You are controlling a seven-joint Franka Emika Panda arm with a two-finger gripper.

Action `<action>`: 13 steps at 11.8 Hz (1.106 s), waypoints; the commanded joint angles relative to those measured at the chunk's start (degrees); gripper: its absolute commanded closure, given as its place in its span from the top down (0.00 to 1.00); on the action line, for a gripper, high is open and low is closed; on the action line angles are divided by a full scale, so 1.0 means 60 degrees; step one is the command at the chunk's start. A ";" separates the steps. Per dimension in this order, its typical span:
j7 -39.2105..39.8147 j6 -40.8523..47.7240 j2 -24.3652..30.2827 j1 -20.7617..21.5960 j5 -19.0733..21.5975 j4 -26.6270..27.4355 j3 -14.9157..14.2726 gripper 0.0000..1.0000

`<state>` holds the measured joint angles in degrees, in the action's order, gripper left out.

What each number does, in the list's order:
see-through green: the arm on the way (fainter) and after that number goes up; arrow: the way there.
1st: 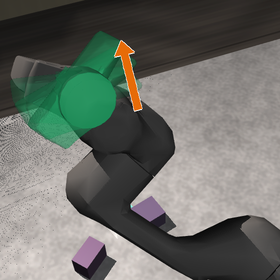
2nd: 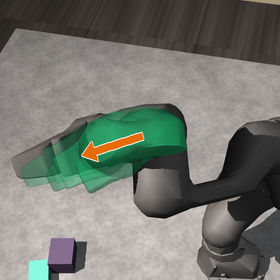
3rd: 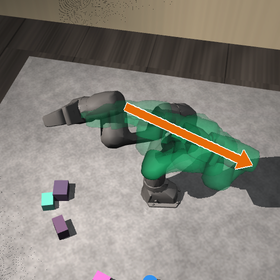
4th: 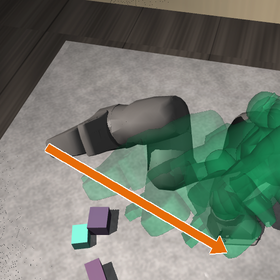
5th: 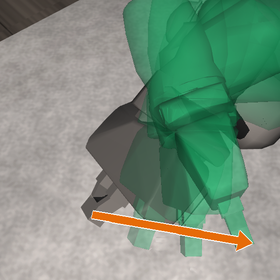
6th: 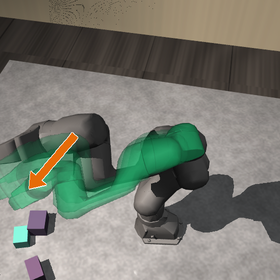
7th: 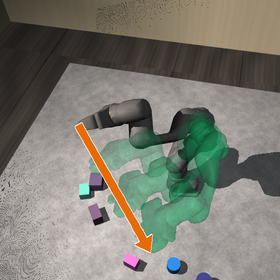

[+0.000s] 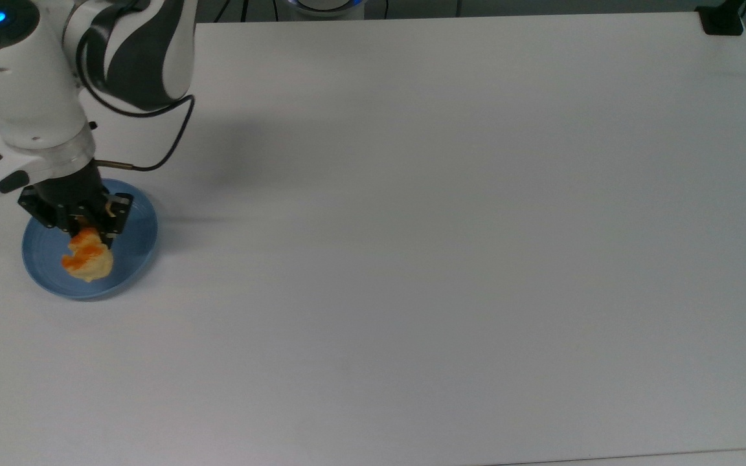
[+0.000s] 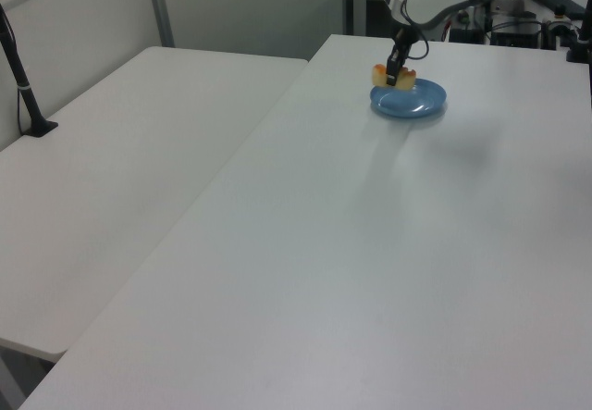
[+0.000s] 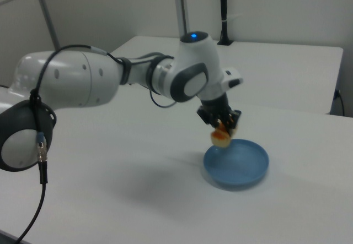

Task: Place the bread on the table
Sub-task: 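Carry the bread roll away from the plate and lower it onto the table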

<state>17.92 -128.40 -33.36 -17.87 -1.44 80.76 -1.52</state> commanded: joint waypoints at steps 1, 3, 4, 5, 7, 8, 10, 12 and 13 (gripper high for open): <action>-0.1327 0.0291 0.0551 0.0646 -0.0009 0.0543 0.0355 0.38; -0.1957 0.0233 0.0565 0.1247 -0.0315 0.0923 0.0355 0.38; -0.2526 0.0233 0.0595 0.1583 -0.0534 0.1070 0.0355 0.38; -0.2981 0.0262 0.0682 0.1862 -0.0710 0.1260 0.0370 0.38; -0.3424 0.0247 0.1047 0.2536 -0.0945 0.2019 0.0399 0.40; -0.3600 0.0247 0.1237 0.2960 -0.1121 0.2386 0.0399 0.40; -0.4403 0.0276 0.1633 0.3969 -0.1166 0.2885 0.0414 0.40; -0.5354 0.0277 0.1737 0.5111 -0.1181 0.3019 0.0399 0.40; -0.5794 0.0262 0.1694 0.5639 -0.1282 0.2990 0.0414 0.40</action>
<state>-10.46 -126.92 -26.22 9.16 -7.39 95.23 1.82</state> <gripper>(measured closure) 0.595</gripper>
